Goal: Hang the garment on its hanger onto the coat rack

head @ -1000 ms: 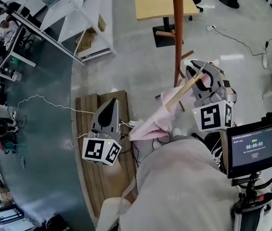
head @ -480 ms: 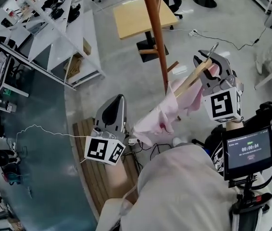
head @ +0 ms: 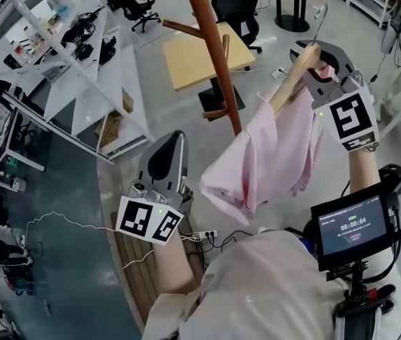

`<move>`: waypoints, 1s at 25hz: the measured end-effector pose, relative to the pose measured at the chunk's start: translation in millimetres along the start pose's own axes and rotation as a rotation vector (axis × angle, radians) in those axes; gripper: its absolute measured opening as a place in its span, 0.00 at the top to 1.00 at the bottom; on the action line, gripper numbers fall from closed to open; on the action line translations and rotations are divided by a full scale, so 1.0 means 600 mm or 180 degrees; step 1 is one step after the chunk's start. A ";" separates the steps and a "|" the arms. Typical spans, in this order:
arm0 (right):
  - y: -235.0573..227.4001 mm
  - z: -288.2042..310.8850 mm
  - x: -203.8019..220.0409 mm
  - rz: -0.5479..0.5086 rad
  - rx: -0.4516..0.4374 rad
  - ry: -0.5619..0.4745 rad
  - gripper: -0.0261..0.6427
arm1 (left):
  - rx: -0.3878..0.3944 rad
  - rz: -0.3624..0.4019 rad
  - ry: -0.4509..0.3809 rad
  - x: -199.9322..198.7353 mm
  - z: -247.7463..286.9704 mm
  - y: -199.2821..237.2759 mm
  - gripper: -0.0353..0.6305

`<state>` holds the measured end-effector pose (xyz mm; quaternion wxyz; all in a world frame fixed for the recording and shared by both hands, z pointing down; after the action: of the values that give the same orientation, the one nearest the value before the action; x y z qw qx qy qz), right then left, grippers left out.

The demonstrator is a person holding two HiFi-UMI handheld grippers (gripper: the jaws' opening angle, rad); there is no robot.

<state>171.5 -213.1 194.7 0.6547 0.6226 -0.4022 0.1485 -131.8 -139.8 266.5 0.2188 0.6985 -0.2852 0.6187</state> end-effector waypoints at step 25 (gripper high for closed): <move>-0.161 0.226 -0.161 -0.0118 -0.0512 -0.0360 0.85 | -0.0009 0.0451 -0.0125 -0.165 0.071 0.014 0.95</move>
<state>130.9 -327.9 45.4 0.6814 0.5827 -0.4376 0.0682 -113.2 -161.4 162.5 0.1698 0.6883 -0.3390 0.6185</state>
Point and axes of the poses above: the fingertips, and each gripper's own axes: z forward along the fingers, y to its left, x out of its underside, the point moved 7 cm from there along -z, backward along the fingers, and after that the axes turned 8 degrees about x, right-handed, at the moved point
